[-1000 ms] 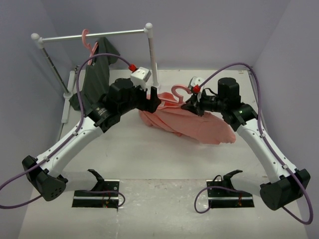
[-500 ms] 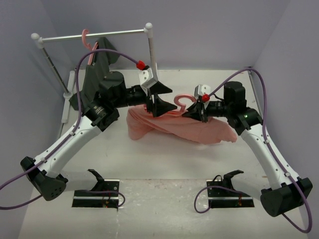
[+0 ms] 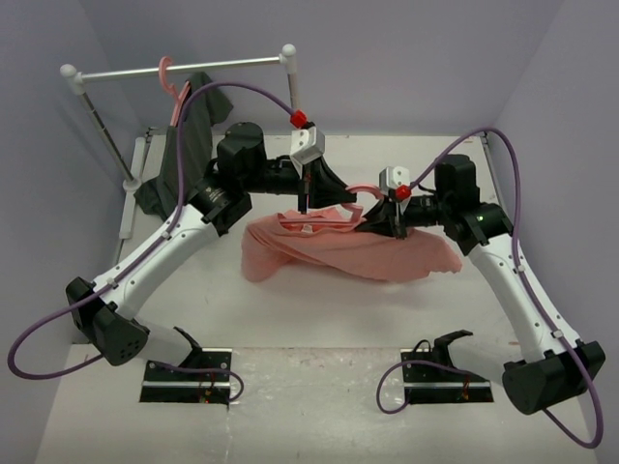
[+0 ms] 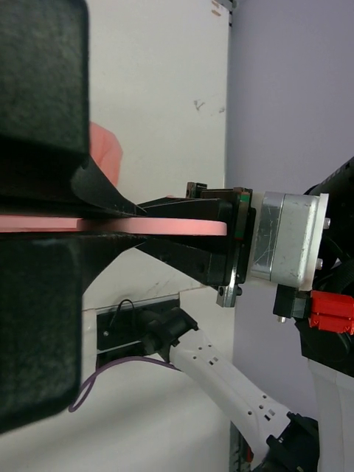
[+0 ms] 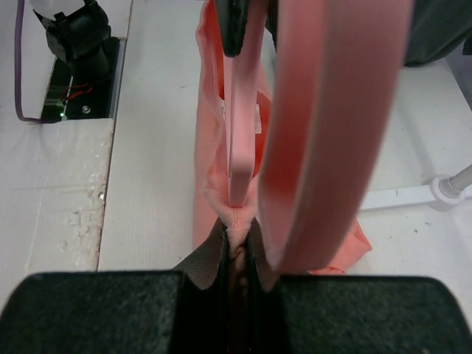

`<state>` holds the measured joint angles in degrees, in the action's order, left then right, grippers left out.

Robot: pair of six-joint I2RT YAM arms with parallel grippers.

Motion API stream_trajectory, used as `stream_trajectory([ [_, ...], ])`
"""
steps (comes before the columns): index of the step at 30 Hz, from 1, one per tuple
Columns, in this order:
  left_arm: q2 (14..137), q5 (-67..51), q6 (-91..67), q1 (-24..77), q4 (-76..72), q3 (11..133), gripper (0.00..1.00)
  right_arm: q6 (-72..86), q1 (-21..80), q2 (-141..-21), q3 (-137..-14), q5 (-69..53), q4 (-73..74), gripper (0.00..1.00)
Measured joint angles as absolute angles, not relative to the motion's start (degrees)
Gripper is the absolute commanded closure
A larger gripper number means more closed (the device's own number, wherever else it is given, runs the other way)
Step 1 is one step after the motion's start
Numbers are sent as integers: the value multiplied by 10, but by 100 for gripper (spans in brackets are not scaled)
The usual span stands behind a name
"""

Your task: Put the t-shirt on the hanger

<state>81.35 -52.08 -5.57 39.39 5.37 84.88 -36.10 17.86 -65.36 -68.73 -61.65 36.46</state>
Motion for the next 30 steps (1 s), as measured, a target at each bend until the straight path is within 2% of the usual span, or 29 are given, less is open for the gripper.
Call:
stream_trajectory([
  [1,813,-518,-61,394,49,848,100,-360,175,-654,-688,-617,364,77],
  [2,812,-512,-67,393,42,845,100,-354,170,-654,-688,-619,362,35],
  [4,805,-488,-77,393,31,837,100,-326,158,-654,-689,-621,348,2],
  [7,787,-419,-85,388,27,823,100,-244,122,-636,-660,-574,267,1],
  [13,713,-267,-90,382,39,786,100,-25,78,-488,-507,-295,96,1],
  [17,675,-225,-90,380,41,785,100,32,78,-416,-485,-184,61,2],
  [20,661,-213,-92,379,47,793,100,40,78,-432,-507,-143,52,9],
  [25,657,-209,-97,379,66,813,100,41,78,-505,-522,-137,51,6],
  [30,654,-224,-101,379,79,825,100,40,78,-548,-514,-187,35,7],
])
